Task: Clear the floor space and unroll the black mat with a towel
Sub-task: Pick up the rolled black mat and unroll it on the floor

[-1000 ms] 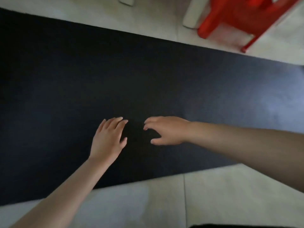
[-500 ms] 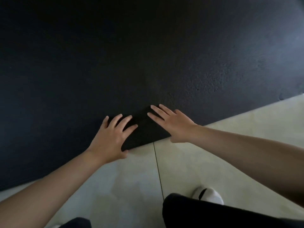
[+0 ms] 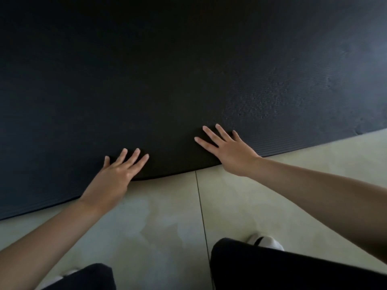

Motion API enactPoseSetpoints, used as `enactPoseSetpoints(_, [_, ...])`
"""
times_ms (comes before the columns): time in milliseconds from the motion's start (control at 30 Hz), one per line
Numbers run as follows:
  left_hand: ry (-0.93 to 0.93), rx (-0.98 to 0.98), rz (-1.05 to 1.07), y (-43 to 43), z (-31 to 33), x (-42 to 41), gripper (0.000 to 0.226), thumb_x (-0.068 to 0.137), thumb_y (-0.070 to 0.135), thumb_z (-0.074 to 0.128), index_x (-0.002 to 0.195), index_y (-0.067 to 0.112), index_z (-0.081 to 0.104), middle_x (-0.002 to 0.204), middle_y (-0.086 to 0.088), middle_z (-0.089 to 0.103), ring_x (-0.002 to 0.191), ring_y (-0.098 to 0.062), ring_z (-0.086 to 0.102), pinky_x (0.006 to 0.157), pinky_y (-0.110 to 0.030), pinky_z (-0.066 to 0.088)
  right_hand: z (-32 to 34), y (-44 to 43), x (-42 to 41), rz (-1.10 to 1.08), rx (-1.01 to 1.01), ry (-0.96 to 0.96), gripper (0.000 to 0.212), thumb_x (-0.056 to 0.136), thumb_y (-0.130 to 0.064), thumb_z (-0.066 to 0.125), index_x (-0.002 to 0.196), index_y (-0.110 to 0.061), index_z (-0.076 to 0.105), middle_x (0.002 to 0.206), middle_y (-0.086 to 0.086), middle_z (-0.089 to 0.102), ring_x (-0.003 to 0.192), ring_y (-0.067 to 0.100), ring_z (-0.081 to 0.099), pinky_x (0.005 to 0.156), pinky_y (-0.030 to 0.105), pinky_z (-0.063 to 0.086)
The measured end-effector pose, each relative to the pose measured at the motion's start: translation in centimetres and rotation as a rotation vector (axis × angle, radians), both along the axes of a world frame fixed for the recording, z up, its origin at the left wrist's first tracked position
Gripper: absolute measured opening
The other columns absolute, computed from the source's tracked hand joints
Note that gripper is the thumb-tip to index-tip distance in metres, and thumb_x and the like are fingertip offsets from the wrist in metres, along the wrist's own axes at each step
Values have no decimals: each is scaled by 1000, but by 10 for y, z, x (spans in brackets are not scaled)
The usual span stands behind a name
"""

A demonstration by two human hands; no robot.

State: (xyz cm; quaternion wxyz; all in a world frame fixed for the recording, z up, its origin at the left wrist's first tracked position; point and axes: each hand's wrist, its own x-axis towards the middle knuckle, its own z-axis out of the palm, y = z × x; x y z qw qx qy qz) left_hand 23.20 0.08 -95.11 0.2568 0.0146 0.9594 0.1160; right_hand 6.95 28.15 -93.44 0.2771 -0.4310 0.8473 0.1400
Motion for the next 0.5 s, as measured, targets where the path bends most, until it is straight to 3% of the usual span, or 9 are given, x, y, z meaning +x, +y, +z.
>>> enactPoseSetpoints(200, [58, -102, -30, -55, -8, 72, 107, 68, -25, 48, 151, 28, 5, 159, -1, 12, 145, -27, 2, 113, -56, 17, -7, -48, 55, 120, -41, -72, 94, 88, 0, 46, 149, -28, -19, 157, 13, -23, 142, 45, -18, 111, 67, 12])
enactPoseSetpoints(333, [153, -190, -83, -72, -7, 109, 111, 57, -26, 60, 151, 20, 23, 153, -10, 33, 139, -38, 28, 100, -63, 36, -10, -66, 84, 154, -49, -69, 96, 86, 0, 47, 149, -27, -20, 157, 15, -24, 142, 46, -19, 111, 68, 12])
enactPoseSetpoints(400, [149, -211, -58, -69, -6, 119, 107, 57, -17, 69, 149, 18, 28, 153, -12, 35, 138, -41, 33, 94, -68, 38, -11, -74, 92, 159, -51, -62, 94, 87, -4, 47, 149, -29, -20, 157, 13, -25, 142, 45, -19, 111, 68, 13])
enactPoseSetpoints(500, [167, -191, -66, -49, -5, 116, 89, 71, 7, 72, 149, 16, 30, 156, -12, 30, 140, -40, 30, 98, -73, 31, -8, -81, 96, 145, -49, -64, 89, 89, -10, 44, 149, -31, -19, 158, 12, -23, 143, 44, -17, 111, 67, 14])
